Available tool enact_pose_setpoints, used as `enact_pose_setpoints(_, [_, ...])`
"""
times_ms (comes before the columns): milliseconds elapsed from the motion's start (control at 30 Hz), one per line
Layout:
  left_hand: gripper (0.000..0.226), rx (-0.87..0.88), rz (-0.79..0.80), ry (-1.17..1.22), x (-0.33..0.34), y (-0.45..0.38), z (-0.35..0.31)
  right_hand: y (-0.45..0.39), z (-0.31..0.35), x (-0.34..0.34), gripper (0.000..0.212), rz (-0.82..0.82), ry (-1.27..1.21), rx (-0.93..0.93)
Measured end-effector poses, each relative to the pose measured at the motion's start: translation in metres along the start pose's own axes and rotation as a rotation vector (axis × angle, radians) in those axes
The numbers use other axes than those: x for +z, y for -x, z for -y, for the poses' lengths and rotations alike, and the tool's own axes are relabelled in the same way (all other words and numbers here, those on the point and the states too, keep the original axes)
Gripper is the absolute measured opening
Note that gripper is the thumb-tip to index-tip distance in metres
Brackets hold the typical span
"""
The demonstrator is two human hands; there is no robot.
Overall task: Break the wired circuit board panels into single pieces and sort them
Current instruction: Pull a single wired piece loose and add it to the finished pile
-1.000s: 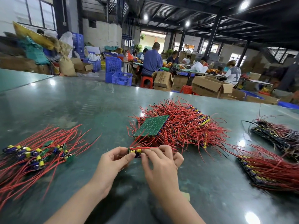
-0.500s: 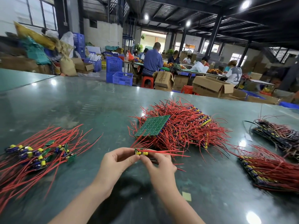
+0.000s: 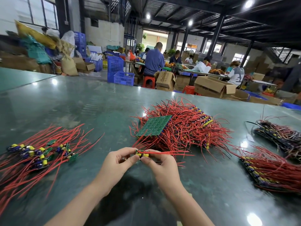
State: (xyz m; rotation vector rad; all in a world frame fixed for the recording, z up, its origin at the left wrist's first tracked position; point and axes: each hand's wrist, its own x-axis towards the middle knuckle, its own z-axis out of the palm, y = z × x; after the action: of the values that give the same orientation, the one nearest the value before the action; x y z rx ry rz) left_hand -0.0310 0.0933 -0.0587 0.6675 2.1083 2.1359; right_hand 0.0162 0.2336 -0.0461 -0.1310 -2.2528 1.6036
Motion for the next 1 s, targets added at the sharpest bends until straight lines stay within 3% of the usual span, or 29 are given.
enact_pose_setpoints(267, [0.029, -0.006, 0.025, 0.014, -0.004, -0.001, 0.0, 0.0, 0.002, -0.005, 0.012, 0.078, -0.08, -0.033])
enact_pose_setpoints(433, [0.019, 0.083, 0.028, -0.087, -0.005, -0.002, -0.002, 0.0, 0.006, -0.011, 0.013, 0.138, -0.112, -0.082])
enact_pose_setpoints(733, [0.019, 0.069, 0.071, -0.071, -0.012, -0.003, -0.003, -0.003, 0.003, -0.014, 0.011, 0.175, -0.174, -0.09])
enact_pose_setpoints(833, [0.029, 0.006, 0.062, 0.069, -0.009, -0.003, -0.005, -0.003, 0.004, -0.013, 0.014, 0.162, -0.227, -0.077])
enact_pose_setpoints(967, [0.073, -0.078, 0.021, 0.318, -0.012, -0.006, -0.01, -0.009, 0.006, -0.024, 0.016, 0.058, -0.407, 0.036])
enact_pose_setpoints(1000, [0.072, -0.095, 0.027, 0.317, -0.015, -0.007, -0.01, -0.011, 0.006, -0.028, 0.015, 0.045, -0.417, 0.052])
